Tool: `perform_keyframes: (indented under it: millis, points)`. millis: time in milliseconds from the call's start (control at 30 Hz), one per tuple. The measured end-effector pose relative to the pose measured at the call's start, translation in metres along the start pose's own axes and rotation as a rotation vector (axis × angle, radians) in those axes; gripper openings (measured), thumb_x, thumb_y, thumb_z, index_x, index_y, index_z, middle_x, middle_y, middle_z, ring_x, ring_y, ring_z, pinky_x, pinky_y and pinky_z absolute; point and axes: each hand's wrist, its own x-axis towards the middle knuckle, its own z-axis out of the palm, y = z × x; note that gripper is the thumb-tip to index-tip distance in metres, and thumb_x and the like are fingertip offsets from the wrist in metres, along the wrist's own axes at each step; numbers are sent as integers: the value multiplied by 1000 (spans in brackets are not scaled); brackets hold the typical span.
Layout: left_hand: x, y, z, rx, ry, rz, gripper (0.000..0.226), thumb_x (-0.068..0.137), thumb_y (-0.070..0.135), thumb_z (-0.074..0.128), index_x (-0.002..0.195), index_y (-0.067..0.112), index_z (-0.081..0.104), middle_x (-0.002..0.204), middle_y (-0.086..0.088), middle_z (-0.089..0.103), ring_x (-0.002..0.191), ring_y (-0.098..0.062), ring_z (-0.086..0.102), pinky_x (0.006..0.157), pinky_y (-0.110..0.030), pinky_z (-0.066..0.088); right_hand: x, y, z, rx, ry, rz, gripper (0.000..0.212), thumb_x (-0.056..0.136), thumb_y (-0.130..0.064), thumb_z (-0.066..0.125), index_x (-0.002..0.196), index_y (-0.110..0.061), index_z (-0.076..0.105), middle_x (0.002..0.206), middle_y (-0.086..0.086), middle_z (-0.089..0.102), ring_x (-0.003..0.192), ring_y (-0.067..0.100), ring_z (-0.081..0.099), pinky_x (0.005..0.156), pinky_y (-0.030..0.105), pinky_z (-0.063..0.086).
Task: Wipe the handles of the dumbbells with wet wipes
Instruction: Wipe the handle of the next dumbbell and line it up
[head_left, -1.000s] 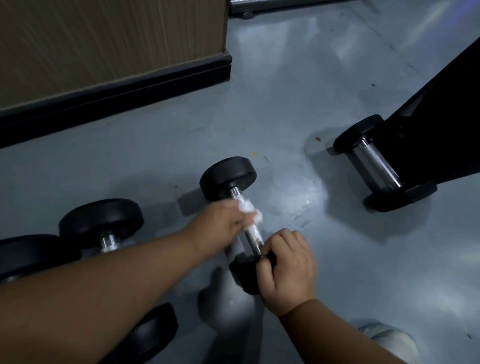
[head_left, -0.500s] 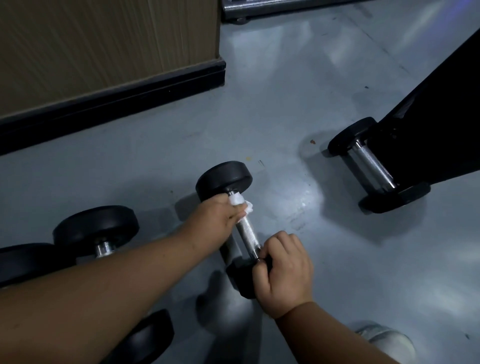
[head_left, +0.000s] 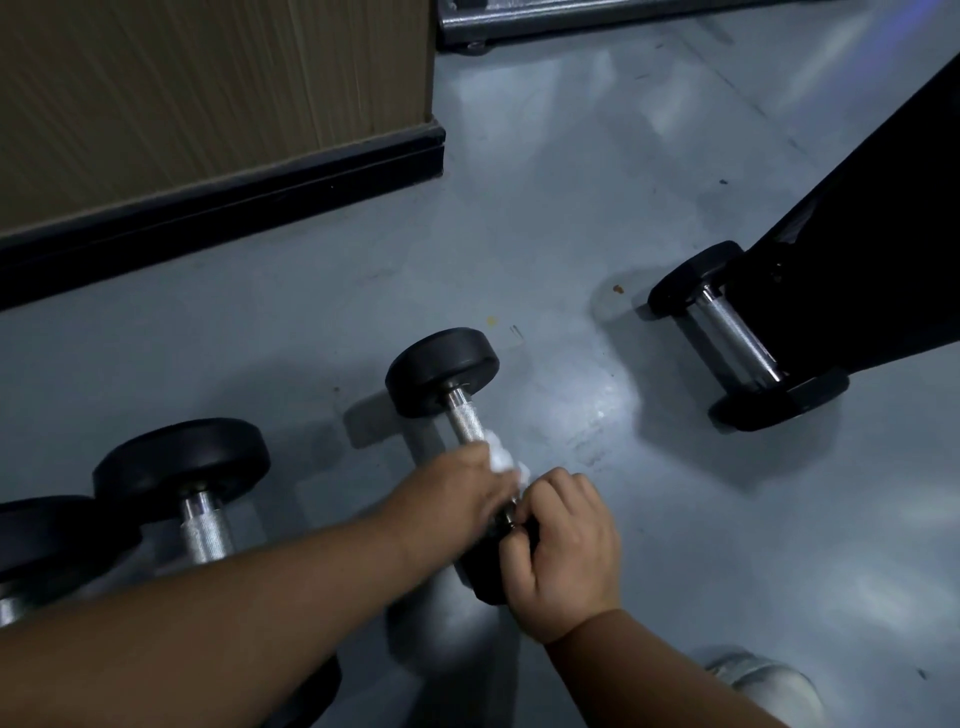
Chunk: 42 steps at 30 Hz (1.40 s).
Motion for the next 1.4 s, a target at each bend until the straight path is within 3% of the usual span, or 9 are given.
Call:
perform_keyframes:
  millis: [100, 267, 467, 567, 700, 900, 1067, 1267, 1400]
  points:
    - [1, -3, 1, 23, -81, 98, 19, 99, 27, 57, 94, 15, 71, 87, -3, 59, 82, -16, 59, 75, -36, 51, 1, 2, -1, 1, 1, -2, 7, 67, -19, 50, 68, -12, 49, 73, 0, 45, 68, 22, 40, 61, 31, 30]
    - [26, -31, -27, -58, 112, -166, 21, 98, 24, 66, 115, 18, 77, 114, 0, 69, 110, -9, 61, 91, 4, 29, 0, -1, -1, -19, -8, 3, 7, 67, -19, 50, 68, -12, 50, 73, -1, 46, 68, 23, 40, 59, 35, 33]
    - [-2, 1, 3, 219, -148, 87, 41, 93, 60, 45, 89, 21, 57, 80, -3, 54, 78, -21, 59, 70, -42, 49, 2, 2, -1, 6, -16, 12, 10, 69, -21, 50, 68, -11, 49, 73, 0, 46, 68, 23, 40, 60, 33, 32]
    - [11, -18, -11, 128, -122, 39, 45, 93, 63, 40, 105, 33, 71, 94, 2, 60, 91, -19, 61, 83, -35, 51, 2, 2, -1, -2, -12, 11, 8, 68, -21, 50, 68, -13, 50, 74, 0, 46, 69, 23, 42, 60, 35, 34]
    - [28, -33, -29, -6, 82, -160, 25, 99, 32, 63, 116, 19, 77, 115, -2, 70, 110, -10, 61, 92, 1, 32, 1, 0, -1, 0, -11, 13, 6, 67, -19, 51, 68, -13, 50, 73, -1, 46, 69, 23, 42, 60, 35, 33]
    - [2, 6, -1, 80, -214, -18, 32, 101, 44, 44, 99, 22, 67, 91, -1, 57, 88, -28, 62, 72, -39, 49, 2, 3, -1, 15, -18, 21, 10, 68, -22, 50, 68, -12, 50, 73, -1, 46, 69, 23, 42, 60, 35, 35]
    - [24, -28, -27, -60, 2, -200, 27, 100, 38, 61, 120, 27, 75, 118, 2, 66, 115, -11, 60, 100, -12, 39, 2, 0, -2, 10, -1, 18, 7, 67, -19, 50, 67, -13, 49, 73, -2, 46, 68, 22, 42, 59, 35, 34]
    - [1, -2, 2, 22, -198, -104, 46, 99, 55, 38, 106, 23, 70, 87, 3, 49, 82, -18, 57, 70, -31, 40, 3, 3, -2, 18, -6, 13, 8, 67, -20, 50, 68, -12, 50, 73, -1, 47, 68, 23, 42, 59, 35, 35]
    - [21, -18, -21, -53, -74, -116, 24, 100, 34, 59, 113, 24, 77, 104, -3, 66, 99, -16, 61, 87, -17, 42, 3, 3, -2, 25, -3, 21, 7, 67, -19, 50, 68, -12, 50, 73, -1, 47, 68, 23, 42, 58, 37, 35]
